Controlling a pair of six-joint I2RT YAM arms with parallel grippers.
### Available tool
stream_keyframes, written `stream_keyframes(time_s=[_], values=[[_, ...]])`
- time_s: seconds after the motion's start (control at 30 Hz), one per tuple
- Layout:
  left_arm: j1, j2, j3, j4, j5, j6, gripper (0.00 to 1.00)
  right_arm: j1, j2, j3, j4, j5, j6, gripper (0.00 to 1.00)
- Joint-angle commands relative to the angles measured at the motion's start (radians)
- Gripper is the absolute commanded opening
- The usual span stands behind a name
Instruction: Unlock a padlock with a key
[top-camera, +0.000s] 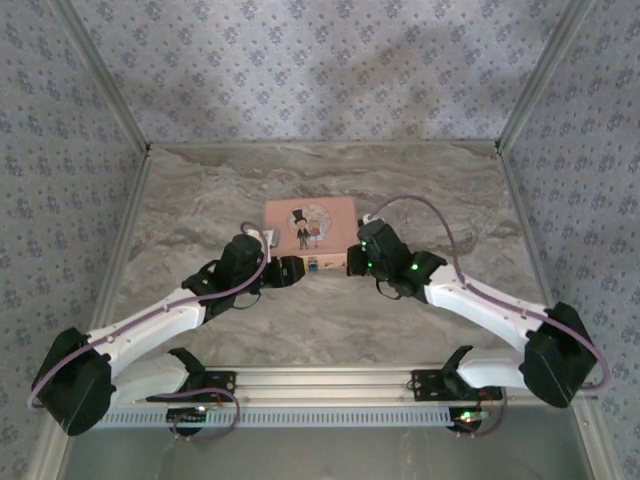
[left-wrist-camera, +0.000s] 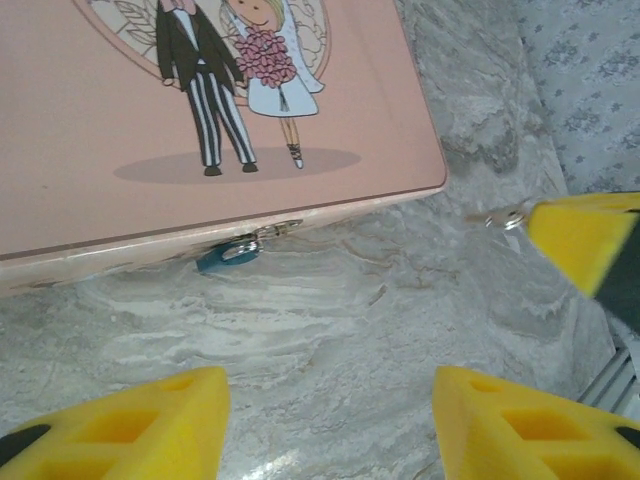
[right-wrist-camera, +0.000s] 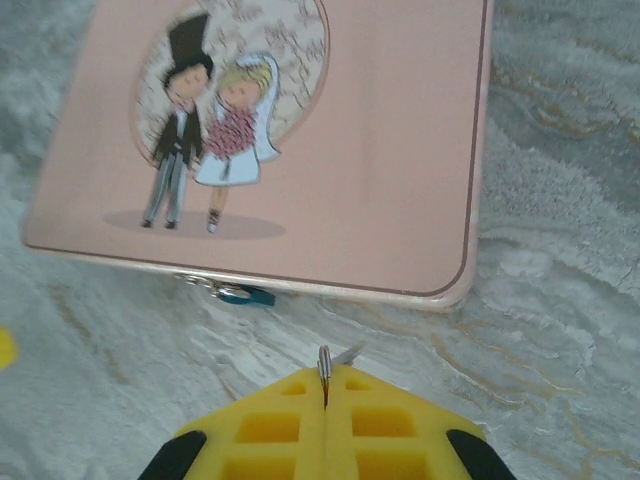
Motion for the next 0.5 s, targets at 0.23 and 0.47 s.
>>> stream_keyframes(time_s=[0.23, 0.47], values=[[0.009, 0.045, 0.082, 0.318, 0.212, -0.019, 0.74, -0.127, -0.215, 0.070, -0.059, -0.281, 0.005, 0.00], [0.036, 0.143, 0.213, 0.513, 0.432, -0.018, 0.82, -0.251, -0.238, 0.135, -0.006, -0.575, 0.150, 0.00]])
